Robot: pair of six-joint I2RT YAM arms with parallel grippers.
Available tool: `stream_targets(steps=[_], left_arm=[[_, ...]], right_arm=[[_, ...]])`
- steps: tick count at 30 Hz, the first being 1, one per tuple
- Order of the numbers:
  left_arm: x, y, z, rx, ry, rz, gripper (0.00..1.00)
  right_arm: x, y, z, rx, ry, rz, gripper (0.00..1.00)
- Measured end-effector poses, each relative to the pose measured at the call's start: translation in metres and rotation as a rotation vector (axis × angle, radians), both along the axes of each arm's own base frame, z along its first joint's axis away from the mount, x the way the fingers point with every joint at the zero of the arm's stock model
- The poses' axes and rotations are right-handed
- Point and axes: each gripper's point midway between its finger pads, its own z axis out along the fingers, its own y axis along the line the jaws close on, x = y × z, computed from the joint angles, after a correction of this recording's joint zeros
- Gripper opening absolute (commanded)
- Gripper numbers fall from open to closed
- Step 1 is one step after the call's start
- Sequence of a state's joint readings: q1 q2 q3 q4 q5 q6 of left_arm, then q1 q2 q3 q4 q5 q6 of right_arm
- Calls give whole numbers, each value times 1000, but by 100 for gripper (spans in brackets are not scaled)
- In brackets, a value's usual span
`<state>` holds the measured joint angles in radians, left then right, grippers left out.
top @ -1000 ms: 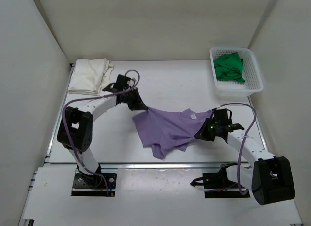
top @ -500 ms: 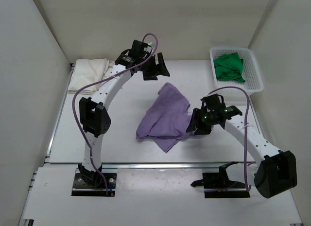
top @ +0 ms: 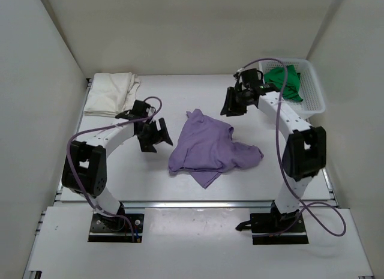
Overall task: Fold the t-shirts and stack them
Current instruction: Flatten out the tshirt
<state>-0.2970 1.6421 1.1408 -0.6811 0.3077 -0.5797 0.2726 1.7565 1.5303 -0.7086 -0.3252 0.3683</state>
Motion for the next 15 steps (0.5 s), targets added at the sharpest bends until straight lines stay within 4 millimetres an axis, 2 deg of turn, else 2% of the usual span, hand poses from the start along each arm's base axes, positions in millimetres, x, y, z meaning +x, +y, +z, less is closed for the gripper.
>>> stream_targets(steps=[4, 7, 12, 15], left_arm=[[-47, 2, -31, -28, 91, -26, 94], [-68, -8, -40, -80, 135, -63, 95], [-80, -35, -39, -182, 136, -116, 92], [-81, -45, -36, -217, 126, -128, 81]], right_arm=[[46, 29, -19, -25, -21, 82, 48], [77, 57, -36, -49, -52, 151, 56], [83, 86, -72, -64, -17, 222, 61], [91, 97, -86, -47, -2, 237, 64]])
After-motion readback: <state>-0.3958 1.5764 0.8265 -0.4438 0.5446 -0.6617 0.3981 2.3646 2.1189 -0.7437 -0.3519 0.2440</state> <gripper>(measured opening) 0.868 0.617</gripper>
